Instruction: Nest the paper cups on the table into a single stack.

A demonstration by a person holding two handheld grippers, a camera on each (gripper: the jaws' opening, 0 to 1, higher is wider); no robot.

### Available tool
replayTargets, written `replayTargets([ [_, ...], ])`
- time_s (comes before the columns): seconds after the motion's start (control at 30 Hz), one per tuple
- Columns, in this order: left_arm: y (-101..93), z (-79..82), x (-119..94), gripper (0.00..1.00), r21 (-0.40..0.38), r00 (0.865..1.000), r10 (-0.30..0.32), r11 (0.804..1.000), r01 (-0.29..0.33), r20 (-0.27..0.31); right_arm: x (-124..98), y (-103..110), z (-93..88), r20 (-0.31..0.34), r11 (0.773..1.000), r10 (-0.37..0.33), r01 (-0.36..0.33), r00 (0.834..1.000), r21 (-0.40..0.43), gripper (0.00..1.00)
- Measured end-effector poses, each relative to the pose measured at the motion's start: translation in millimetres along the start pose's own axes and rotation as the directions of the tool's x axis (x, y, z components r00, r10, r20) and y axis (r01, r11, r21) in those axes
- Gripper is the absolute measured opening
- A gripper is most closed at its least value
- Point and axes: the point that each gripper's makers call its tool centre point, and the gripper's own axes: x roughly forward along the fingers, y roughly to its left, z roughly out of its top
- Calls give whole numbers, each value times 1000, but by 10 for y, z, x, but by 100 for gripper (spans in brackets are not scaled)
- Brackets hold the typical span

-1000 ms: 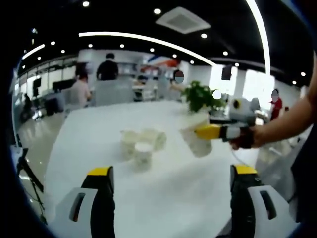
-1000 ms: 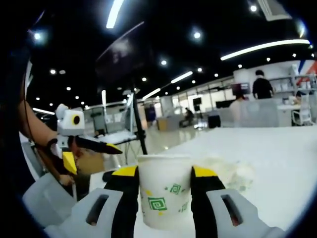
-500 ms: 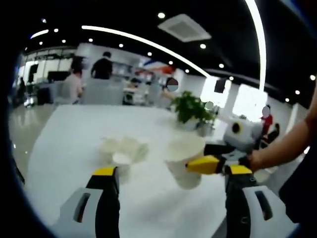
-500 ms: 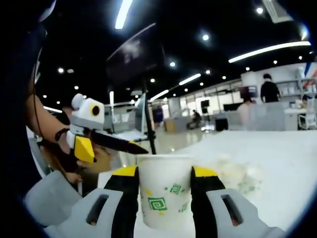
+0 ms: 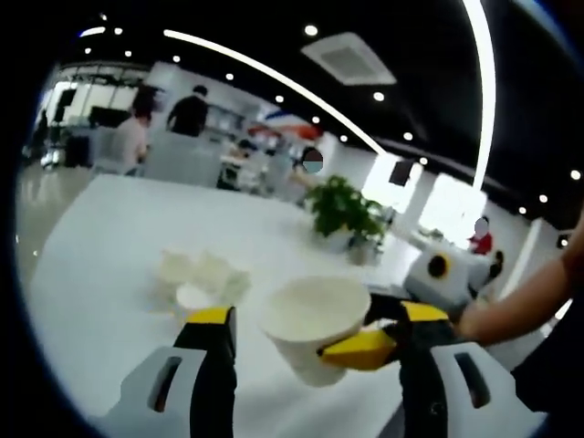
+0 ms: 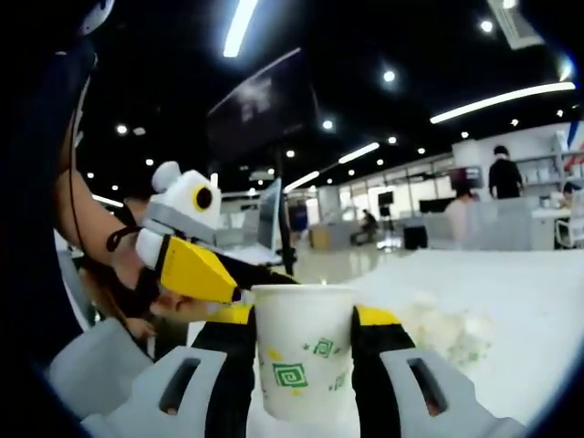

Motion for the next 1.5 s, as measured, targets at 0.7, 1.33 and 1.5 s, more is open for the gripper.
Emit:
replayTargets([
  [0.7,-50,-29,113,50,64,998,10,998,-6,-60,-39,59,4,-18,999,1,-1,1000,-35,41],
  [1.33,-105,18,196,47,201,997,-18,979,32,-70,-133,-61,-75,-111,998,-16,8,994,-70,62],
  [1.5,-83,35,222,46,239,997,-16,970,33,-73,-291,-328,-175,-179,992,-101,85,979,-98,69],
])
